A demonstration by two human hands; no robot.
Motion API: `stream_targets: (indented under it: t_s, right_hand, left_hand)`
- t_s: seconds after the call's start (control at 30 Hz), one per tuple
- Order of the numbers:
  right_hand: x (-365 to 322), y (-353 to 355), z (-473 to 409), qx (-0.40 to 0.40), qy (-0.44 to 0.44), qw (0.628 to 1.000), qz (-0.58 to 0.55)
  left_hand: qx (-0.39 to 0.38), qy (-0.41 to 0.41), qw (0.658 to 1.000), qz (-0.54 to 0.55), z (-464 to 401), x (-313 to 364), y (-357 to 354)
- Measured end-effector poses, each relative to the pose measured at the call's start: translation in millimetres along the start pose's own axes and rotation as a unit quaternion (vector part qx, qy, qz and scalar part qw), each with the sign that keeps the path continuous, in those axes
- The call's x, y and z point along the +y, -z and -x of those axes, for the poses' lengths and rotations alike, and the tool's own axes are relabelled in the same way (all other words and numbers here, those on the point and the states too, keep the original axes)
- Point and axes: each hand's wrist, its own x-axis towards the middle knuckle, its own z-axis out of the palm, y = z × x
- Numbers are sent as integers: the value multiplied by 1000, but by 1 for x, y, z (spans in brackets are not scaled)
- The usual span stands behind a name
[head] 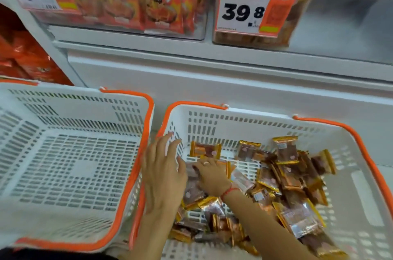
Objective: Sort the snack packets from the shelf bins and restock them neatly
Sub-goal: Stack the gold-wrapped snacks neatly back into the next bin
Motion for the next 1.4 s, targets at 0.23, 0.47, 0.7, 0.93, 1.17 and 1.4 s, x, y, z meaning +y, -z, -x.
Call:
stream_targets:
  t_s: [0.23, 0.47, 0.7, 0.93, 1.17, 1.4]
  right_hand:
    - [22, 59, 49, -61, -61, 893, -442]
    - [28, 114, 109, -79, -74, 690, -716]
    - [46, 89, 71, 52, -159, 779, -604]
    - [60, 18, 10, -68, -138, 980, -130]
    - [68, 23, 32, -12, -77, 993, -92]
    - [71, 84, 93, 155, -118, 894, -403]
  left_hand:
    - [-236, 83, 953, 169, 1, 18, -19]
    - [-332, 339, 702, 531, -4, 44, -15]
    - [-186, 383, 714, 556, -10, 39, -20]
    - [-194, 434, 648, 595, -5, 33, -40]
    - [-200, 469, 573, 641, -6, 32, -38]
    - [-234, 453, 585, 631, -1, 37, -27]
